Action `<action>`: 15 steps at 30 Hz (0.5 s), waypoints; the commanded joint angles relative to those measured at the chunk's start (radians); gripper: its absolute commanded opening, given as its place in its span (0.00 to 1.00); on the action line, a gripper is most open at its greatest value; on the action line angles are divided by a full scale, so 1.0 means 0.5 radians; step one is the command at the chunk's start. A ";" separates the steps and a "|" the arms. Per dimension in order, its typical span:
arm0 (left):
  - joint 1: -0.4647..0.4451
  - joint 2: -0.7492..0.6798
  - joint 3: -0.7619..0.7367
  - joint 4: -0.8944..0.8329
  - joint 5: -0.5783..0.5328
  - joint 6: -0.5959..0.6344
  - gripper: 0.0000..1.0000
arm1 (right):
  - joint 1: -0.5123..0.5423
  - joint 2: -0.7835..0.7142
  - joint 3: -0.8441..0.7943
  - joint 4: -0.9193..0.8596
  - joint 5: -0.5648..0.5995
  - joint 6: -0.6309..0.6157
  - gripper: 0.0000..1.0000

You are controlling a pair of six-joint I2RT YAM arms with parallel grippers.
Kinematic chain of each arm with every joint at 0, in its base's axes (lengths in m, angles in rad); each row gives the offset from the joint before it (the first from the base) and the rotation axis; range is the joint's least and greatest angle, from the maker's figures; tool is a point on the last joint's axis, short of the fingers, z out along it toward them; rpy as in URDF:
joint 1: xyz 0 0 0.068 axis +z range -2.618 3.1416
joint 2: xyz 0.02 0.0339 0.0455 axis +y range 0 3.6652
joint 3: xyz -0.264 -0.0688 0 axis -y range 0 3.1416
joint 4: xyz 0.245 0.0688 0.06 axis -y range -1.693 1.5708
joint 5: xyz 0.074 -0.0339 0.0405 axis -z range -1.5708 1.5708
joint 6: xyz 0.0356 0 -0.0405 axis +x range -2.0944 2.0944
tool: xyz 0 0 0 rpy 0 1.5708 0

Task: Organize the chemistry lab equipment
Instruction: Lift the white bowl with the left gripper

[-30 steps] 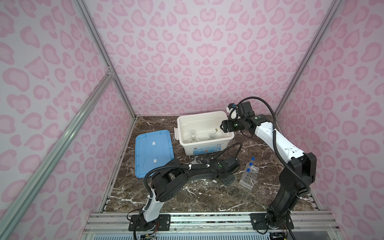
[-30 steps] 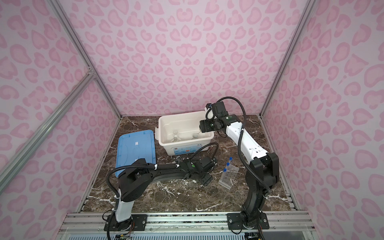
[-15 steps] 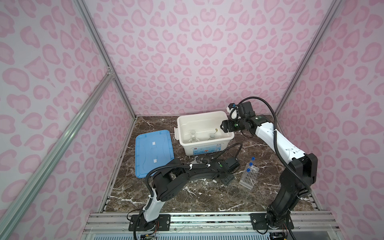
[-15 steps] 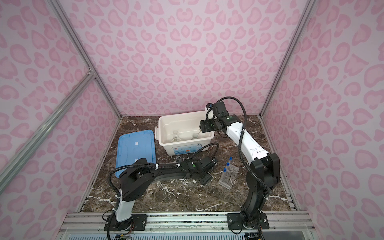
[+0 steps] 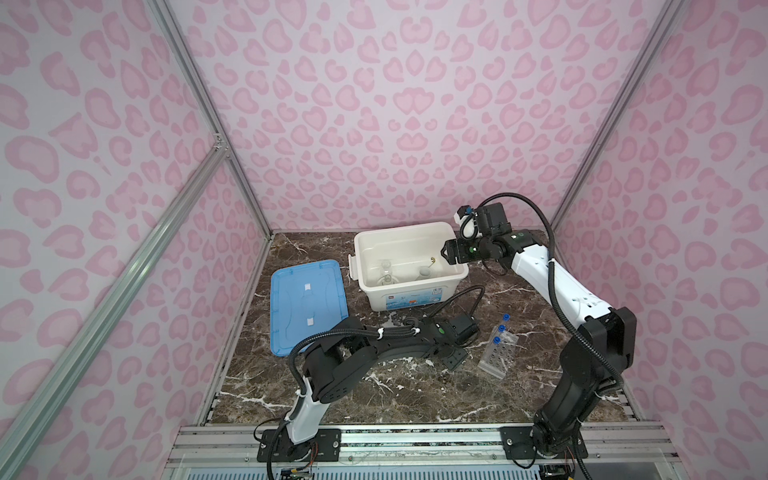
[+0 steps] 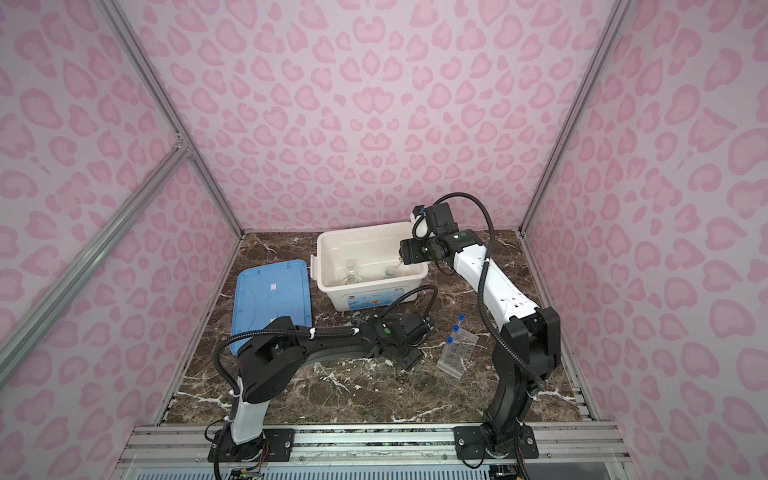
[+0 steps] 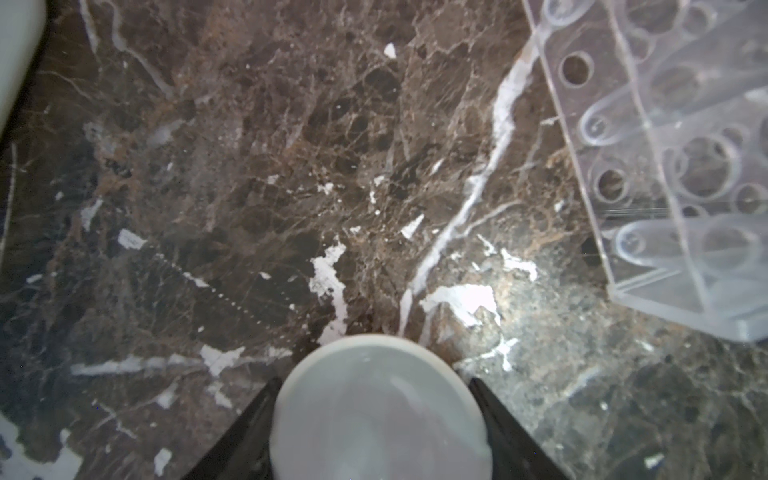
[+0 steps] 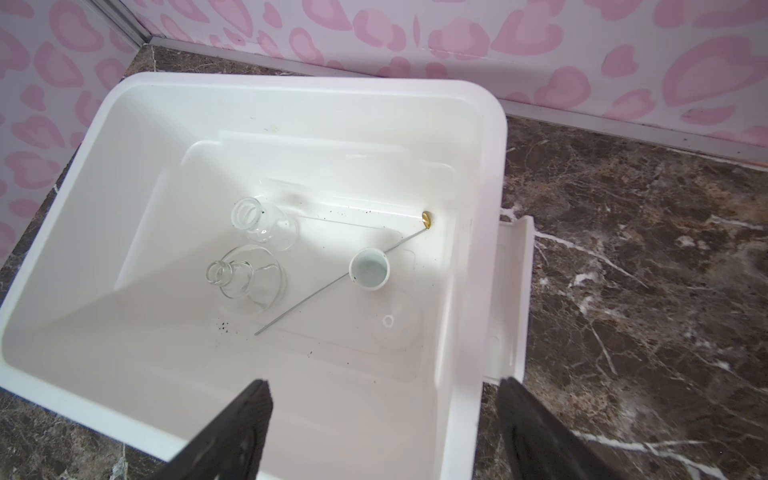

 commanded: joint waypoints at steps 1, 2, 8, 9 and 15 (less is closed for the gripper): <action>0.001 -0.042 0.011 -0.016 -0.032 0.000 0.63 | -0.001 -0.009 -0.016 0.024 -0.008 0.005 0.87; 0.001 -0.045 0.014 -0.020 -0.036 0.001 0.60 | -0.001 -0.009 -0.015 0.024 -0.008 0.006 0.87; 0.005 -0.108 0.020 -0.052 -0.067 -0.001 0.61 | -0.007 -0.018 -0.016 0.020 -0.012 0.003 0.87; 0.004 -0.123 0.029 -0.066 -0.073 0.004 0.61 | -0.007 -0.020 -0.016 0.022 -0.013 0.002 0.87; 0.031 -0.265 0.097 -0.199 -0.067 0.072 0.62 | -0.035 -0.050 -0.036 0.027 -0.026 -0.002 0.87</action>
